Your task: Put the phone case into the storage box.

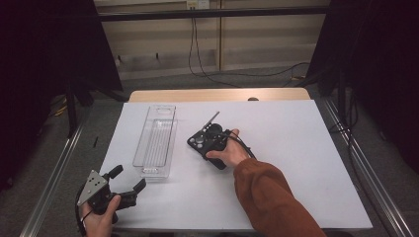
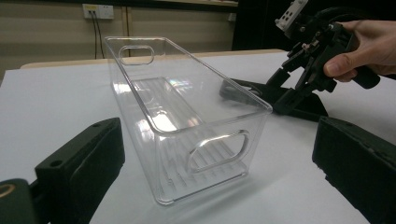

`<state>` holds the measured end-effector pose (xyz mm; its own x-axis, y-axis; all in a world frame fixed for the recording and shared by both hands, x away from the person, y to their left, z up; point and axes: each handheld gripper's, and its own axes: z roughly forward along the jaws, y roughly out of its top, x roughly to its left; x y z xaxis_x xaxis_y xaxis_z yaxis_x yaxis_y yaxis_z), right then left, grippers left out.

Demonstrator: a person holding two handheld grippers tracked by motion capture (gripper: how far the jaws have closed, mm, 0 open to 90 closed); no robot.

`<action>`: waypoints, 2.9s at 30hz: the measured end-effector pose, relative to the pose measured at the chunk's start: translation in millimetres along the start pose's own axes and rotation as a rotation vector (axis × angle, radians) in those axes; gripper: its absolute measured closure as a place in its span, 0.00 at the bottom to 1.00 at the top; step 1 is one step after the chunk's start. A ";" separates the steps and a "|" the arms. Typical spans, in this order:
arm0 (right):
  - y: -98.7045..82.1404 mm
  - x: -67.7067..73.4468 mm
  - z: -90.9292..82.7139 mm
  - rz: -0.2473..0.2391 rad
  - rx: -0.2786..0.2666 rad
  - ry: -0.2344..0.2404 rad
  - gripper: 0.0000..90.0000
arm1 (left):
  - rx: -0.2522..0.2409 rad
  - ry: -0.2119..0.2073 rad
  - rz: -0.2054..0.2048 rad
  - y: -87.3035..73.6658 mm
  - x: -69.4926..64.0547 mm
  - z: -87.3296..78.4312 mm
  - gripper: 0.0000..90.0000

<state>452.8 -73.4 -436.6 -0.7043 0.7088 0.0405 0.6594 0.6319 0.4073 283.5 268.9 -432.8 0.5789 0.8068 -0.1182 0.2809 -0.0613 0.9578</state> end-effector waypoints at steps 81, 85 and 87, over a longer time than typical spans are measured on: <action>-119.1 -28.2 -88.3 0.014 -0.737 0.057 0.16 | -0.009 -0.003 0.015 1.3 -0.2 -0.2 0.02; -131.4 -25.6 -93.4 0.007 -0.748 0.064 0.16 | -0.006 -0.005 0.012 1.9 -0.5 1.5 0.02; -136.7 -23.1 -94.5 0.002 -0.752 0.073 0.16 | -0.004 -0.005 0.010 2.5 -0.8 2.9 0.02</action>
<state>354.0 -205.8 -406.9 -0.7363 0.6704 0.0914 0.3219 0.2282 0.9188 286.0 266.4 -431.0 0.5855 0.8032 -0.1100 0.2720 -0.0668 0.9600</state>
